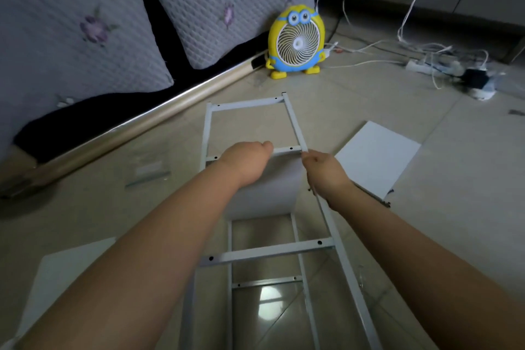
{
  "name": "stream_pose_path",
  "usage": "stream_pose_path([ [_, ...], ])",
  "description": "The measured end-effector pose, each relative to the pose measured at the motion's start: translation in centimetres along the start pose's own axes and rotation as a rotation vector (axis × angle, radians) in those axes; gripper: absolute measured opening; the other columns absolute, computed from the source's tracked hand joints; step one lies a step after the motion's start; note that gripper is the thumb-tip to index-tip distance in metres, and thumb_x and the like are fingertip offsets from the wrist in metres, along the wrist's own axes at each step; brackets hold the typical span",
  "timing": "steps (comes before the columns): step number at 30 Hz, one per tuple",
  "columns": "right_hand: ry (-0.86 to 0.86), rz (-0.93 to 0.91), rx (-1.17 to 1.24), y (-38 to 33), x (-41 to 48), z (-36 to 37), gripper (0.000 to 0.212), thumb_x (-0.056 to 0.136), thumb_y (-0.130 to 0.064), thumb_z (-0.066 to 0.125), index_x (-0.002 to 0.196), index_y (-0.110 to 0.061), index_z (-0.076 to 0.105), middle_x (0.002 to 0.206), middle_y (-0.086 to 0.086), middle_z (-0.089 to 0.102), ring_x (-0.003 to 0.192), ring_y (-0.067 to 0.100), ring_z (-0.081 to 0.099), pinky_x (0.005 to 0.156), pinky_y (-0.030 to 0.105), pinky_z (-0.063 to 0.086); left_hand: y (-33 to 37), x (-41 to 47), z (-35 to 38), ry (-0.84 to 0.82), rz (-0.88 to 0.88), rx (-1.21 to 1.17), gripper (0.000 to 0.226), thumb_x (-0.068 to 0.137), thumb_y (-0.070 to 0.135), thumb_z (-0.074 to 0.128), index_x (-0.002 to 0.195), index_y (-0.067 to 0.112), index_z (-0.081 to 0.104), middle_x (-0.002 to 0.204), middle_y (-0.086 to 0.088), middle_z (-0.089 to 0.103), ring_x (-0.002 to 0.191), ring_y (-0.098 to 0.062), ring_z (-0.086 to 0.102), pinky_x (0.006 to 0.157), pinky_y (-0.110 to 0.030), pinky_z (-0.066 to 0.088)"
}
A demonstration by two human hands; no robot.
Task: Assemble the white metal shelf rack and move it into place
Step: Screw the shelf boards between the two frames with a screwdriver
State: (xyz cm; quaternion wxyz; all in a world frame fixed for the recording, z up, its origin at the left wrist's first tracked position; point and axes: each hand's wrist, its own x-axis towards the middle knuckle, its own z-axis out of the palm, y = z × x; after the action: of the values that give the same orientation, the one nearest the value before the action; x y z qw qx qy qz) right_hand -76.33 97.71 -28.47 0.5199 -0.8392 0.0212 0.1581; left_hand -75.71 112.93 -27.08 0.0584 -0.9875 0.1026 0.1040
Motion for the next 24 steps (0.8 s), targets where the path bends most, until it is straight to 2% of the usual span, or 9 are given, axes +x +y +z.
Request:
stream_pose_path([
  [5, 0.026, -0.013, -0.014, -0.2, -0.5, -0.1, 0.038, 0.098, -0.021, 0.033, 0.061, -0.017, 0.041, 0.057, 0.005, 0.04, 0.051, 0.016, 0.037, 0.048, 0.024, 0.031, -1.3, 0.4, 0.5, 0.001, 0.057, -0.137, 0.013, 0.098, 0.018, 0.038, 0.104, 0.008, 0.043, 0.103, -0.019, 0.056, 0.08, -0.025, 0.045, 0.067, -0.029, 0.031],
  [8, 0.024, -0.003, -0.043, -0.1, -0.6, -0.1, 0.038, 0.098, -0.023, 0.034, 0.061, -0.016, 0.041, 0.056, 0.005, 0.041, 0.051, 0.016, 0.039, 0.05, 0.025, 0.032, -1.4, 0.3, 0.7, 0.064, 0.083, -0.156, 0.018, 0.099, 0.022, 0.038, 0.104, 0.007, 0.046, 0.102, -0.02, 0.057, 0.086, -0.029, 0.05, 0.066, -0.029, 0.03],
  [11, 0.067, -0.045, -0.229, -0.3, 0.0, -0.9, 0.039, 0.097, -0.026, 0.033, 0.062, -0.011, 0.044, 0.063, 0.006, 0.046, 0.06, 0.02, 0.045, 0.058, 0.029, 0.036, -1.5, 0.4, 0.6, 0.081, 0.103, -0.167, 0.023, 0.099, 0.024, 0.039, 0.104, 0.004, 0.048, 0.1, -0.02, 0.057, 0.095, -0.033, 0.054, 0.07, -0.031, 0.035],
  [13, 0.151, -0.08, -0.188, -0.3, 0.7, -1.9, 0.033, 0.095, -0.018, 0.034, 0.076, -0.001, 0.054, 0.077, 0.012, 0.054, 0.075, 0.026, 0.05, 0.07, 0.032, 0.04, -1.5, 0.4, 0.6, 0.067, 0.11, -0.164, 0.025, 0.099, 0.025, 0.039, 0.105, 0.003, 0.049, 0.101, -0.021, 0.058, 0.096, -0.033, 0.054, 0.073, -0.032, 0.037],
  [15, 0.18, -0.092, -0.043, -0.6, 1.3, -2.7, 0.028, 0.094, -0.009, 0.032, 0.094, -0.001, 0.059, 0.075, 0.006, 0.053, 0.069, 0.02, 0.049, 0.073, 0.034, 0.04, -1.5, 0.4, 0.7, 0.07, 0.112, -0.158, 0.025, 0.099, 0.024, 0.038, 0.107, 0.003, 0.049, 0.102, -0.02, 0.058, 0.097, -0.033, 0.053, 0.073, -0.032, 0.036],
  [17, 0.136, -0.146, 0.044, -0.9, 1.8, -3.0, 0.032, 0.092, -0.001, 0.029, 0.099, -0.006, 0.059, 0.067, 0.0, 0.045, 0.057, 0.013, 0.041, 0.062, 0.031, 0.036, -1.5, 0.3, 0.8, 0.079, 0.11, -0.139, 0.026, 0.099, 0.024, 0.037, 0.108, 0.004, 0.048, 0.104, -0.02, 0.058, 0.098, -0.033, 0.053, 0.072, -0.032, 0.036],
  [19, 0.081, -0.251, 0.035, -1.2, 2.0, -2.9, 0.032, 0.091, 0.005, 0.028, 0.096, -0.011, 0.057, 0.069, -0.001, 0.045, 0.055, 0.012, 0.043, 0.057, 0.025, 0.037, -1.4, 0.3, 1.0, 0.087, 0.11, -0.113, 0.025, 0.1, 0.025, 0.035, 0.109, 0.004, 0.048, 0.105, -0.019, 0.058, 0.098, -0.033, 0.053, 0.072, -0.032, 0.036],
  [22, 0.053, -0.435, 0.027, -1.5, 2.1, -2.5, 0.031, 0.09, 0.006, 0.042, 0.099, -0.019, 0.059, 0.073, -0.008, 0.057, 0.061, -0.002, 0.055, 0.066, 0.011, 0.044, -1.5, 0.5, 1.2, 0.111, 0.121, -0.085, 0.025, 0.1, 0.026, 0.034, 0.107, 0.005, 0.047, 0.105, -0.018, 0.058, 0.097, -0.033, 0.054, 0.068, -0.031, 0.032],
  [24, 0.043, -0.468, 0.128, -1.7, 2.2, -2.1, 0.028, 0.087, 0.005, 0.053, 0.096, -0.02, 0.063, 0.07, -0.014, 0.065, 0.065, -0.008, 0.058, 0.064, 0.006, 0.042, -1.6, 0.7, 1.3, 0.122, 0.127, -0.082, 0.025, 0.1, 0.026, 0.034, 0.106, 0.006, 0.047, 0.104, -0.018, 0.058, 0.097, -0.034, 0.054, 0.068, -0.03, 0.031],
])
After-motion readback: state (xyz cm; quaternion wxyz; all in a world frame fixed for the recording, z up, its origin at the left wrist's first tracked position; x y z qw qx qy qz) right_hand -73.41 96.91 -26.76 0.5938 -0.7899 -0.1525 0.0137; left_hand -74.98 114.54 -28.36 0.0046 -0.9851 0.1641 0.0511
